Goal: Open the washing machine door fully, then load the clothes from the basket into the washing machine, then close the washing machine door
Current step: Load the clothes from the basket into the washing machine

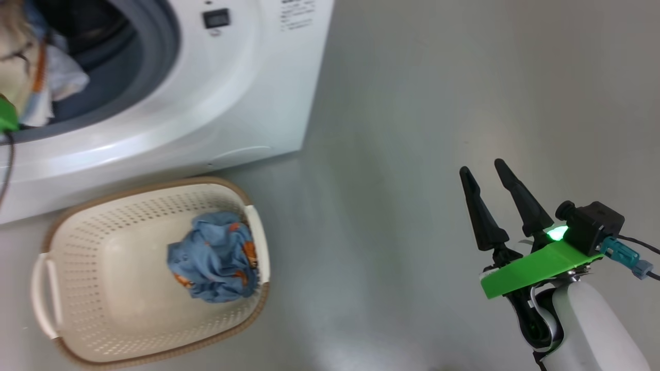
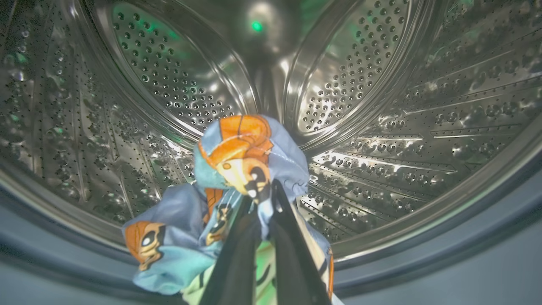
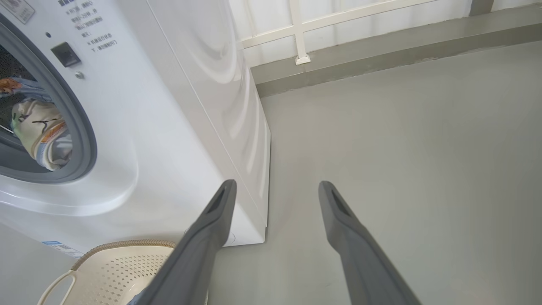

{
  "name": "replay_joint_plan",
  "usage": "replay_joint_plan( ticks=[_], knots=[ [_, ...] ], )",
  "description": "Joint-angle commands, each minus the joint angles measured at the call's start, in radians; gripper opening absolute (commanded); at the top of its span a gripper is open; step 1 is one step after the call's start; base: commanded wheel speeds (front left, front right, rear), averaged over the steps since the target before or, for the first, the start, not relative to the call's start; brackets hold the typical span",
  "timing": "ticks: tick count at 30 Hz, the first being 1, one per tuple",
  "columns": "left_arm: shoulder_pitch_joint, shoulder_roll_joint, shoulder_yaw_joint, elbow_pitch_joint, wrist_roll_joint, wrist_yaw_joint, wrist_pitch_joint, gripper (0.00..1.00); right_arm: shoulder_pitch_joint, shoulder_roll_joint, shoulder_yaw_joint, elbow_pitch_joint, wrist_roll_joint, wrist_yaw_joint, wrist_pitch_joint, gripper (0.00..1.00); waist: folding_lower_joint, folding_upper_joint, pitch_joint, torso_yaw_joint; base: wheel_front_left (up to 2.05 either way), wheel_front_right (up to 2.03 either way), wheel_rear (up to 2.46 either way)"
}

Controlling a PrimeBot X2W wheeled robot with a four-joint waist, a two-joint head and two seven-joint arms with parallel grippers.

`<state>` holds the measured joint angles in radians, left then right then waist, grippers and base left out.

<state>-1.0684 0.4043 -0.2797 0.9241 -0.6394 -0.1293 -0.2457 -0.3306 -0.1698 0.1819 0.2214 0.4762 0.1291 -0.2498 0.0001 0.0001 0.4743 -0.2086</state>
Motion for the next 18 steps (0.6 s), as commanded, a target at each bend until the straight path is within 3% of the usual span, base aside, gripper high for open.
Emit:
replay_joint_plan(
  ticks=[1,6,7,8,9,18],
  knots=[
    [-0.055,0.064,0.014,0.003,0.003,-0.001,-0.01,0.0,-0.005,0.0,0.022,-0.025,-0.007,0.002,-0.012,1.0,-0.0001,-0.0001,0.046,-0.049,0.0,0.0,0.0],
    [-0.126,0.1,0.061,-0.019,0.045,0.002,-0.015,0.0,-0.019,0.007,0.025,-0.032,-0.007,0.002,-0.012,1.0,-0.0001,-0.0001,0.068,-0.067,0.0,0.0,0.0],
    [-0.125,0.104,0.076,-0.03,0.063,0.004,-0.015,0.07,-0.023,0.009,0.026,-0.032,-0.007,0.002,-0.012,1.0,-0.0001,-0.0001,0.072,-0.07,0.0,0.0,0.0],
    [-0.121,0.106,0.091,-0.038,0.08,0.009,-0.016,0.84,-0.025,0.01,0.027,-0.033,-0.008,0.002,-0.012,1.0,-0.0001,-0.0001,0.075,-0.072,0.0,0.0,0.0],
    [-0.116,0.106,0.109,-0.048,0.096,0.013,-0.016,1.0,-0.026,0.012,0.027,-0.033,-0.008,0.002,-0.012,1.0,-0.0001,-0.0001,0.077,-0.073,0.0,0.0,0.0],
    [-0.021,0.048,0.219,-0.088,0.185,0.005,-0.016,1.0,-0.022,0.016,0.019,-0.027,-0.012,0.002,-0.012,1.0,-0.0001,-0.0001,0.065,-0.053,0.0,0.0,0.0]
  ],
)
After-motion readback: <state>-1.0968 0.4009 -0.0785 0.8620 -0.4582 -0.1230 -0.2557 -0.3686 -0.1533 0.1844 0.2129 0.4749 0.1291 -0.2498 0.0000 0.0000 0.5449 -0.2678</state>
